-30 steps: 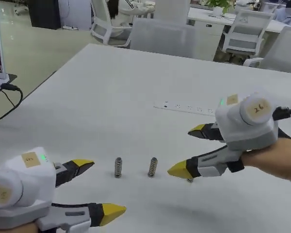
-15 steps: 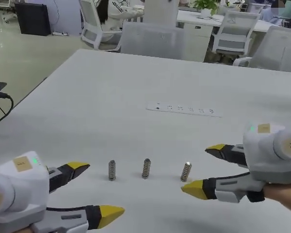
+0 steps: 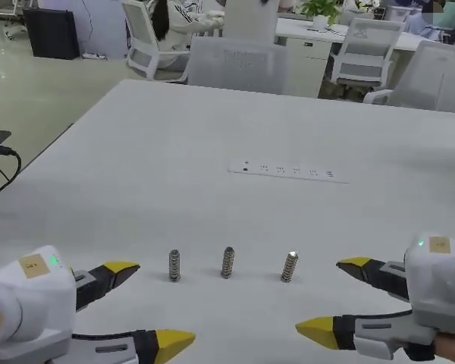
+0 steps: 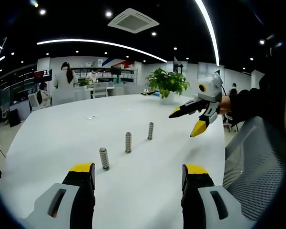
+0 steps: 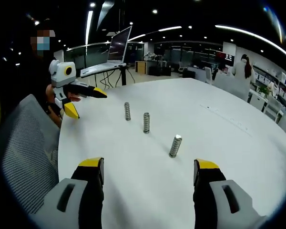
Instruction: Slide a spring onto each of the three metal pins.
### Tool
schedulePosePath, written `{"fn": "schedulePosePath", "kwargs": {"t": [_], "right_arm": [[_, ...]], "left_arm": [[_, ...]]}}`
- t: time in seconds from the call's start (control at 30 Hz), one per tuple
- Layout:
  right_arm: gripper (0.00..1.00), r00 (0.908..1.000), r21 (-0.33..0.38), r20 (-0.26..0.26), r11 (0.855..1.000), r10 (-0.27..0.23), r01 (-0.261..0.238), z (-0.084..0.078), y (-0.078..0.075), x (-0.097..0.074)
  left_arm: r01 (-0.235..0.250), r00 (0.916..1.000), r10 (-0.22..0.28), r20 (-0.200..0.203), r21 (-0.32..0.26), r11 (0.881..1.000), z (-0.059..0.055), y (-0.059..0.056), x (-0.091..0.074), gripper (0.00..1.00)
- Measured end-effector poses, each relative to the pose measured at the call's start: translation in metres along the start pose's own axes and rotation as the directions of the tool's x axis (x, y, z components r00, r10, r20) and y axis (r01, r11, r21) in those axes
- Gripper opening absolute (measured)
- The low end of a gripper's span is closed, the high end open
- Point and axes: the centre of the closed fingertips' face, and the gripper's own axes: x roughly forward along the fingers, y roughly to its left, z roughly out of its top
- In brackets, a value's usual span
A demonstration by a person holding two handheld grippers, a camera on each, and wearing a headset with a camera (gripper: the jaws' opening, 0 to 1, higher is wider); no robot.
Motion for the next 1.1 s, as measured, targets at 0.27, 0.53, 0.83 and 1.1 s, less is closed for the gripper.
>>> {"fn": "schedulePosePath", "kwargs": {"t": [0.27,0.53,0.83,1.1], "right_arm": [[0.81,0.9998,0.004,-0.011,1.0,0.019,-0.019,-0.01,0.008,0.001],[0.82,1.0,0.026,0.001,1.0,0.007,-0.007,-0.009,0.005,0.001],[0.83,1.0,0.037,0.008,0.999,0.0,0.0,-0.008,0.003,0.0],[0.83,0.9999,0.044,0.011,0.999,0.005,-0.005,-0.007,0.005,0.001]], "left_arm": [[-0.013,0.9999,0.013,-0.003,-0.025,1.0,-0.006,0.001,0.0,0.71],[-0.035,0.9994,0.035,-0.008,-0.041,0.999,-0.009,0.006,-0.001,0.71],[-0.033,0.9993,0.032,-0.021,-0.05,0.998,-0.012,0.004,0.0,0.71],[-0.037,0.999,0.036,-0.025,-0.057,0.998,-0.013,0.005,0.0,0.71]]}}
